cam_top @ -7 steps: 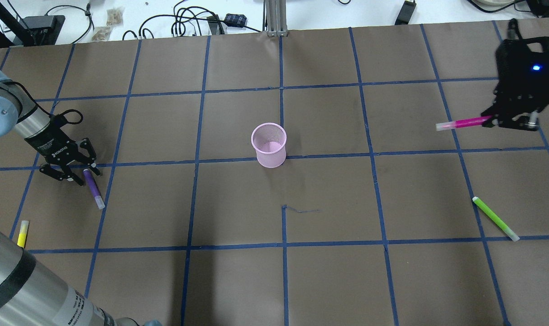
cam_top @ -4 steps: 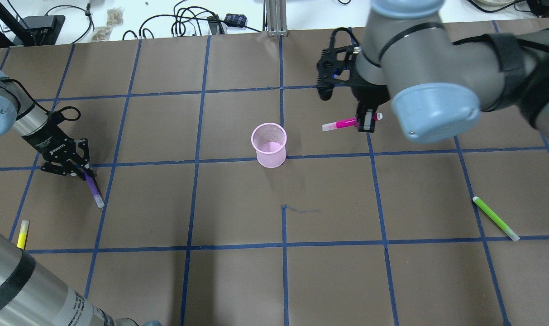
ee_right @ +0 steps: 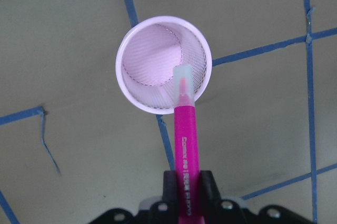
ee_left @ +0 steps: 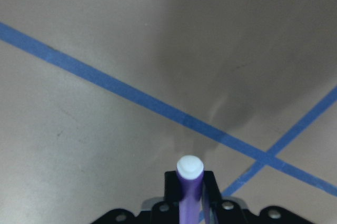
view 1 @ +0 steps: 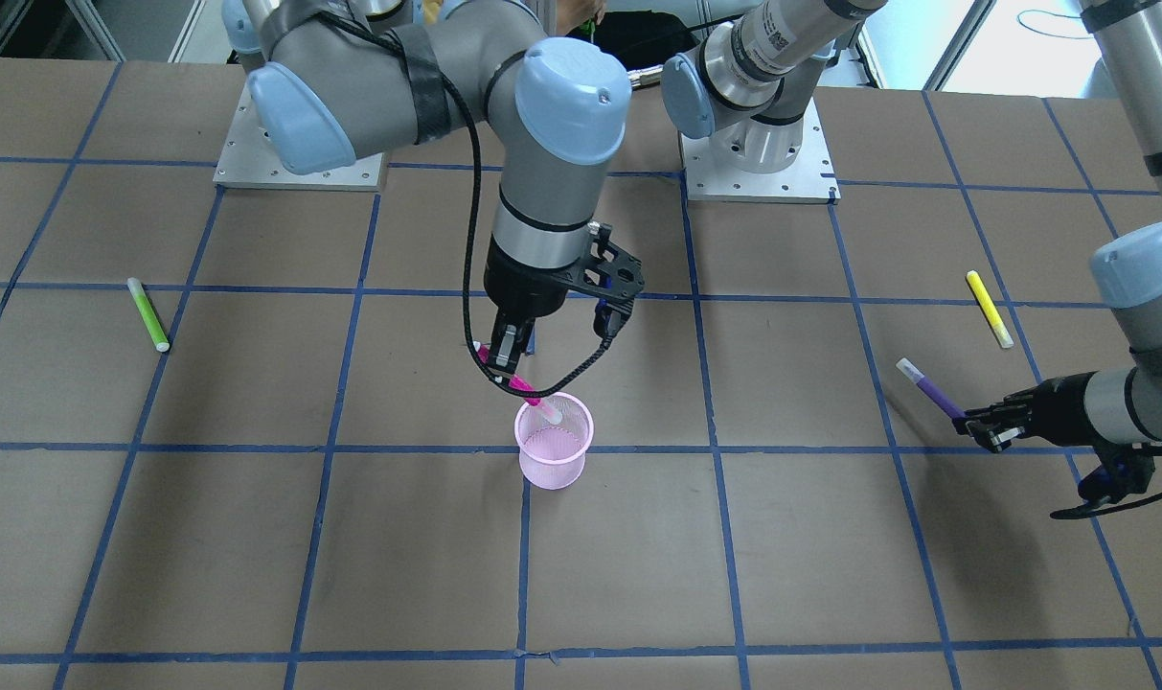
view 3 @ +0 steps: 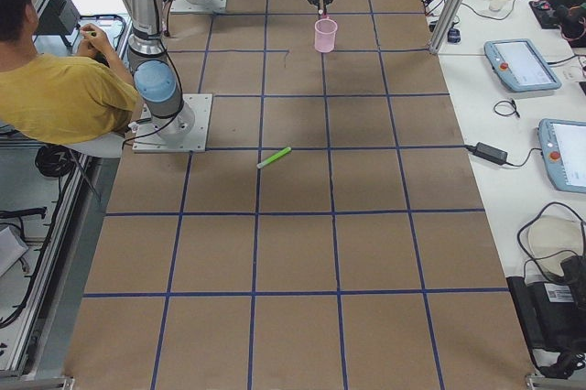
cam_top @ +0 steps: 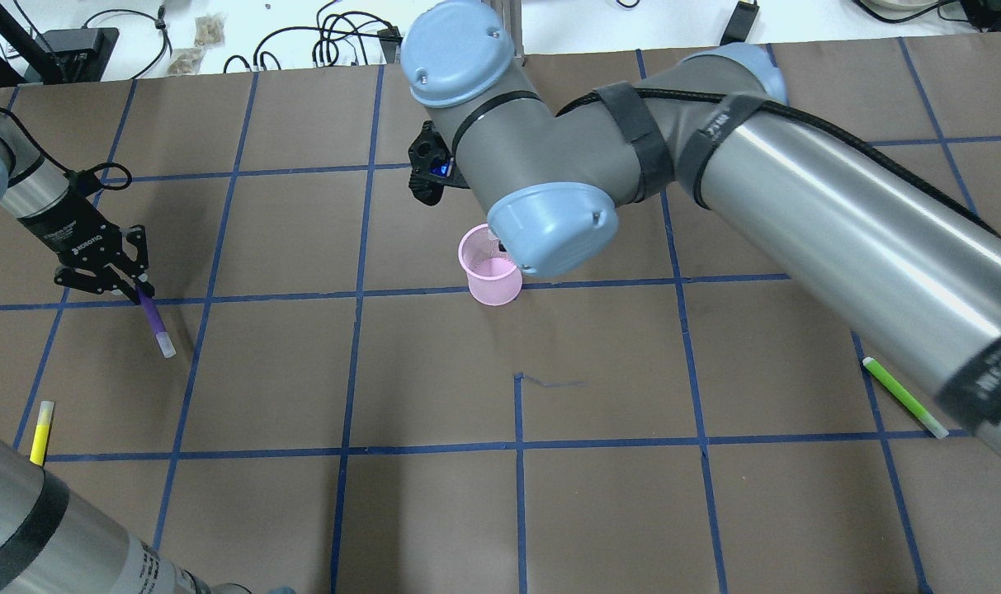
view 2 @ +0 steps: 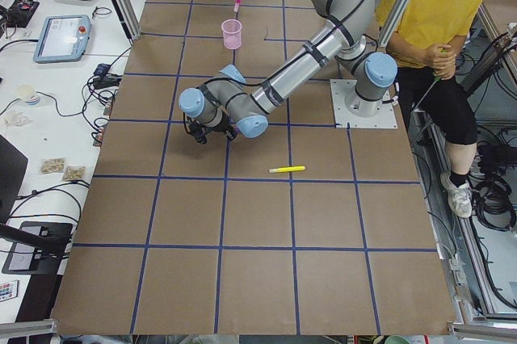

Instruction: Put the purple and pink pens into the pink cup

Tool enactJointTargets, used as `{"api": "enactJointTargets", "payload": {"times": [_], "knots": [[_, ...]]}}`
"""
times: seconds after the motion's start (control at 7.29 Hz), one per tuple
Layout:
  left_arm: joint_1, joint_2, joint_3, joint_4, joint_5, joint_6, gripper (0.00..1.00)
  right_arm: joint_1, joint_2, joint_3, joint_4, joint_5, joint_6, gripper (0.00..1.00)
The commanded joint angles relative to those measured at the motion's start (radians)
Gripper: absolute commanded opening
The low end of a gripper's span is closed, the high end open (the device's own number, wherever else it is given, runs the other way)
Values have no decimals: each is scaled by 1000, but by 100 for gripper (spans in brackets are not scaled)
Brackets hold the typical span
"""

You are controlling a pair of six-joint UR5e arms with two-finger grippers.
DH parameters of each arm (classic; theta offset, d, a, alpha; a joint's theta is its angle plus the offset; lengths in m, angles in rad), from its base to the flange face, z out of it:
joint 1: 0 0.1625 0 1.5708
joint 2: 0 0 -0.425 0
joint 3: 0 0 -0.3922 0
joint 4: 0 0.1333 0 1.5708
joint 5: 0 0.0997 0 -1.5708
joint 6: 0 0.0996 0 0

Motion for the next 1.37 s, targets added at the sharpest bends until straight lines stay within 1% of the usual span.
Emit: {"api": "enactJointTargets", "payload": {"times": [0.0,0.14,0.41,0.55,0.69,0.82,0.96,1.1,1.24], "knots": [[-56,48,23,-7,36,1,0,29,55,-38,33,-62,102,0],[-69,69,24,-7,38,1,0,27,64,-38,50,-72,121,0],[-116,133,23,-12,32,3,0,45,68,-35,142,-85,126,6],[-139,157,23,-13,30,3,0,53,72,-35,135,-85,126,21],[-151,180,21,-27,29,1,0,50,80,-38,133,-97,88,82],[-159,200,21,-36,29,0,0,38,74,-47,127,-108,78,100],[-170,215,21,-39,29,-2,0,-2,56,-56,124,-102,87,100],[-193,232,21,-39,25,-4,0,-73,5,-56,130,-80,84,93],[-223,258,23,-36,7,-5,0,-156,-44,-61,132,-19,71,93]]}}
